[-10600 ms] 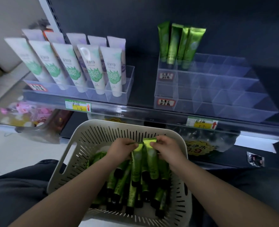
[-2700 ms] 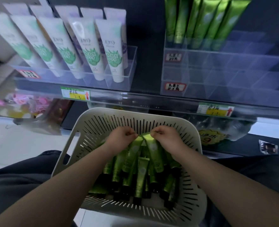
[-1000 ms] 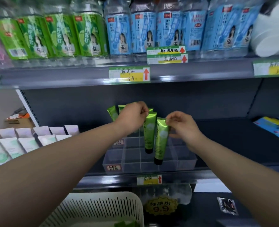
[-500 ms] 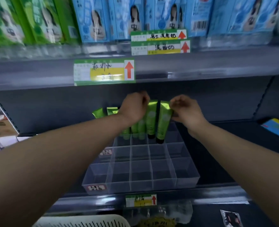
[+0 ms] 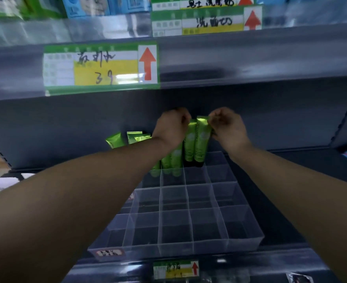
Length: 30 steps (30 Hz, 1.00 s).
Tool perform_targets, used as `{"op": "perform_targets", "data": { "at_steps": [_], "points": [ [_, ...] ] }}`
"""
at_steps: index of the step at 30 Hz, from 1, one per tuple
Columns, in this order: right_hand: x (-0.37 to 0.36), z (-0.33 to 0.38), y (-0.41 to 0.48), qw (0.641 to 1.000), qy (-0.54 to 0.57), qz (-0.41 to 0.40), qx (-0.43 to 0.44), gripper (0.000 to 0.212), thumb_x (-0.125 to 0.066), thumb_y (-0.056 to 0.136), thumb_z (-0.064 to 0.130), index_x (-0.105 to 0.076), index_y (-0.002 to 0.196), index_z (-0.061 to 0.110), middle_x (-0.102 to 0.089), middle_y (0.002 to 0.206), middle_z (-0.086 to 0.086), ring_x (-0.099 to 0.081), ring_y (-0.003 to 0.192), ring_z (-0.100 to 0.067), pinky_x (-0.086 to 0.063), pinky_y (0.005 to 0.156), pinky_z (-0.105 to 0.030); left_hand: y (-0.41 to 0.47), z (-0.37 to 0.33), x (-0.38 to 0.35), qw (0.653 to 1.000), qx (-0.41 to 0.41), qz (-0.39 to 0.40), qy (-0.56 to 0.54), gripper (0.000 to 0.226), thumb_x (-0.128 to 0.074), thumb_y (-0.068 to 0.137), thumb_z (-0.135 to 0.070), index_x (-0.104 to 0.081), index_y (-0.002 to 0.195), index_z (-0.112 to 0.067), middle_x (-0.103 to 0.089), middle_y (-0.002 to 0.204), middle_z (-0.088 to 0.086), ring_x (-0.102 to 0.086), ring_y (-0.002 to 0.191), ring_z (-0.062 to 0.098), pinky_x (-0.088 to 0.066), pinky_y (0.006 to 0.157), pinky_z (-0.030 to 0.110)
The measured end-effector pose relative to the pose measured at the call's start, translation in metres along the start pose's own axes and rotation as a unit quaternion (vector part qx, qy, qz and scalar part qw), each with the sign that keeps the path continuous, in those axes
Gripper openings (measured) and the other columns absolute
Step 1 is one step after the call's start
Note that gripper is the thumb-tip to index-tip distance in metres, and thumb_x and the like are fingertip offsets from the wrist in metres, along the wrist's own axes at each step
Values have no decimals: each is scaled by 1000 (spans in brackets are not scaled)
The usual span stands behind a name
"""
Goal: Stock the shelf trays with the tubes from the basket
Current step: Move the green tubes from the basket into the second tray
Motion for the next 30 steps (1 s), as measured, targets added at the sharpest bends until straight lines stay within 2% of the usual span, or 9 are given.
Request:
{"op": "perform_targets", "data": {
  "at_steps": [3,6,10,11,15,19,24,27,30],
  "points": [
    [-2,-10,1,1000,9,-4,0,36,-48,90,0,-55,68,28,-58,73,5,-55,77,-15,-48,73,-37,1,7,-7,1000,11,9,-9,16,-49,89,-12,-64,85,-19,-68,84,3,-64,77,22,-45,67,24],
    [-4,-15,0,1000,-8,0,8,34,-50,92,3,-54,70,29,-57,75,6,-55,77,-14,-51,74,-36,1,13,-13,999,25,23,-16,16,-50,88,-13,-63,81,-21,-67,78,3,-65,76,24,-50,69,29],
    [-10,-20,-5,999,-34,14,22,32,-50,93,3,-53,71,27,-55,73,8,-51,67,-6,-45,61,-15,-1,21,-20,999,37,31,-6,17,-51,86,-12,-67,86,-18,-70,89,4,-65,84,22,-51,73,29],
    [-11,-23,-6,999,-42,18,21,33,-50,92,3,-53,70,27,-55,73,8,-50,66,-5,-44,59,-15,-2,22,-21,999,38,35,-4,17,-50,86,-12,-67,86,-18,-70,90,4,-64,84,22,-51,73,29],
    [-17,-35,-8,998,-46,34,-8,34,-48,92,2,-55,69,26,-57,73,5,-54,73,-12,-48,68,-33,-3,24,-24,999,34,43,-3,17,-50,85,-11,-65,84,-19,-70,89,3,-63,83,20,-47,70,25],
    [-19,-40,-10,997,-48,47,-25,33,-47,93,4,-56,70,26,-59,75,2,-56,77,-17,-53,76,-42,-4,24,-23,998,41,48,-2,18,-50,85,-12,-67,85,-19,-69,89,0,-62,82,17,-41,67,21],
    [-22,-41,-13,996,-66,53,-32,30,-44,95,5,-55,74,25,-58,77,3,-55,78,-14,-50,74,-35,-2,23,-24,997,56,58,3,20,-50,86,-14,-69,86,-18,-69,94,0,-62,89,16,-43,72,20],
    [-22,-38,-13,995,-74,52,-38,24,-42,95,4,-56,80,17,-59,78,0,-56,79,-16,-49,72,-31,2,22,-24,995,69,73,16,20,-50,86,-15,-70,86,-19,-70,97,0,-62,92,17,-44,75,21],
    [-21,-35,-14,993,-94,49,-49,21,-39,95,5,-59,94,12,-62,90,-5,-56,84,-15,-47,72,-27,3,21,-23,993,79,88,27,21,-50,85,-15,-71,88,-17,-70,100,4,-62,96,21,-47,80,25]
  ]
}}
Point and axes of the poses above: each hand's wrist, its own y-axis towards the middle knuckle, its own x-axis out of the back of the hand, z = x × y, the point moved 2 cm from there along y, towards the middle knuckle
